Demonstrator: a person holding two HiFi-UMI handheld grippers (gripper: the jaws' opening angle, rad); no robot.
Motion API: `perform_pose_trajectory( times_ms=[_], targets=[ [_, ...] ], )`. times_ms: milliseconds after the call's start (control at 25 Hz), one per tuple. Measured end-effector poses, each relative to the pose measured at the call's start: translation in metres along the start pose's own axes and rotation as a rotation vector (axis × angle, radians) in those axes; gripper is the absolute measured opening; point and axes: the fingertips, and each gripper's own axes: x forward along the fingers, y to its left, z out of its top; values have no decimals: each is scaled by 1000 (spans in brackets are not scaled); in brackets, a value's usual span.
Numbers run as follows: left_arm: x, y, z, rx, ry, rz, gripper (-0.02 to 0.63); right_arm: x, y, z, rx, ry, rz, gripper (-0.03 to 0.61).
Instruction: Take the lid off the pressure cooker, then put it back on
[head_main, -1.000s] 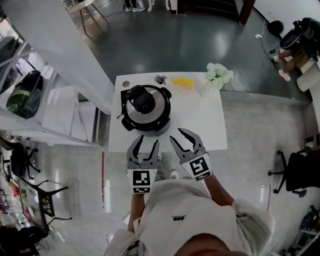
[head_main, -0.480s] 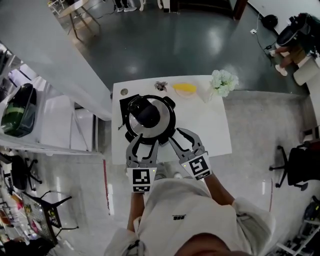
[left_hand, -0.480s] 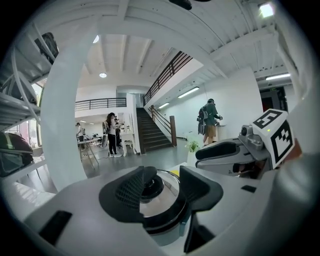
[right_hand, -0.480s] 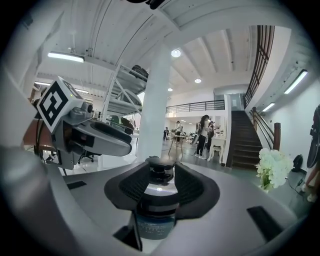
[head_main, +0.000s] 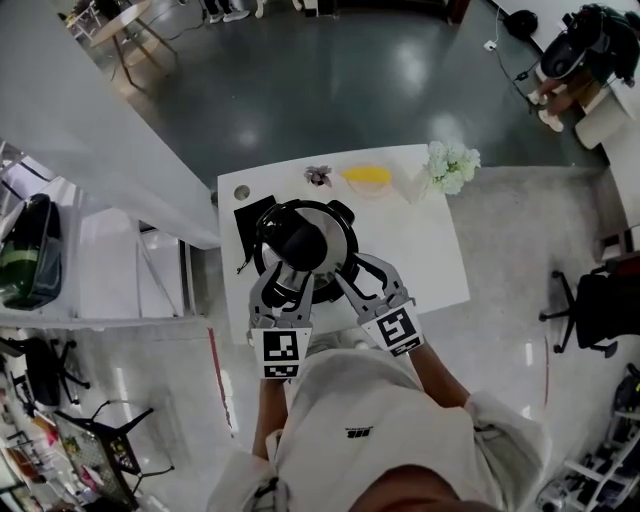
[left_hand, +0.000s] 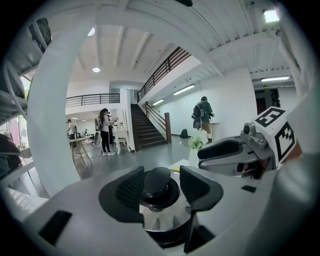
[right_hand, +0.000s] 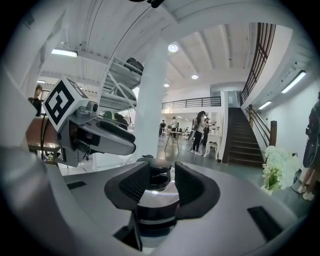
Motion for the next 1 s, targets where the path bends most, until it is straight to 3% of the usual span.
perform_pose_trajectory(
  times_ms=[1000],
  targets=[
    [79, 12, -41, 65, 221, -323, 310, 46, -13, -29, 103, 123, -143, 138]
  ],
)
